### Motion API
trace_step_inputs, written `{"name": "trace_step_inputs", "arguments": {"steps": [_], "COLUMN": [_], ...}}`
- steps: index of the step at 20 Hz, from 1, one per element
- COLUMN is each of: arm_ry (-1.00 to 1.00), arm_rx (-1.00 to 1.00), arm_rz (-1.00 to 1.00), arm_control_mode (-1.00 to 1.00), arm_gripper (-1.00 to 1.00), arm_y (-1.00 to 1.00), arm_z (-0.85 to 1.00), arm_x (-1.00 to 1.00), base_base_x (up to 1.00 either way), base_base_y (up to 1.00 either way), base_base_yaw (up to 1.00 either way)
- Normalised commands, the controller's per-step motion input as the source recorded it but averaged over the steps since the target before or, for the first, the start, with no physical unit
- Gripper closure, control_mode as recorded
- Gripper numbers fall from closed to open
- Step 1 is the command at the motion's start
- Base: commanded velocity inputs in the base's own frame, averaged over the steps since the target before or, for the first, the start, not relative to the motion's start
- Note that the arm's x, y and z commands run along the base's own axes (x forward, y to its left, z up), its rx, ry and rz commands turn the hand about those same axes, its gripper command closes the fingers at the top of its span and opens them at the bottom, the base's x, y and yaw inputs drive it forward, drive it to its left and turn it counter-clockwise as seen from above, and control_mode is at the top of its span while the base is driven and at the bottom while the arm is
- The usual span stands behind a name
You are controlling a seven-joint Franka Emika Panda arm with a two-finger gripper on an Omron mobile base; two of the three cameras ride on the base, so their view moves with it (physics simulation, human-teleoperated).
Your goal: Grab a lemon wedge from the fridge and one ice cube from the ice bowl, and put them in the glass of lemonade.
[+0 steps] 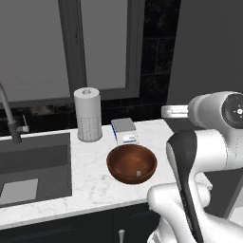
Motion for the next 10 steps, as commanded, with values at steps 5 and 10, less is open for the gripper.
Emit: {"name": "trace_step_inputs", "arguments": {"steps": [5,10], "arm_ry": [0.91,0.68], "arm_rx": [0.1,0.11], "arm_rz": [0.0,0.0], "arm_control_mode": [-1.0,-1.0], "arm_gripper": [-1.0,-1.0], "arm_y": [-0.21,-0.36], "arm_z": [-1.0,-1.0], "arm_x": [1.0,0.99], "base_base_x": [0.0,0.0], "base_base_y": [0.0,0.0], "base_base_yaw": [0.0,0.0]}}
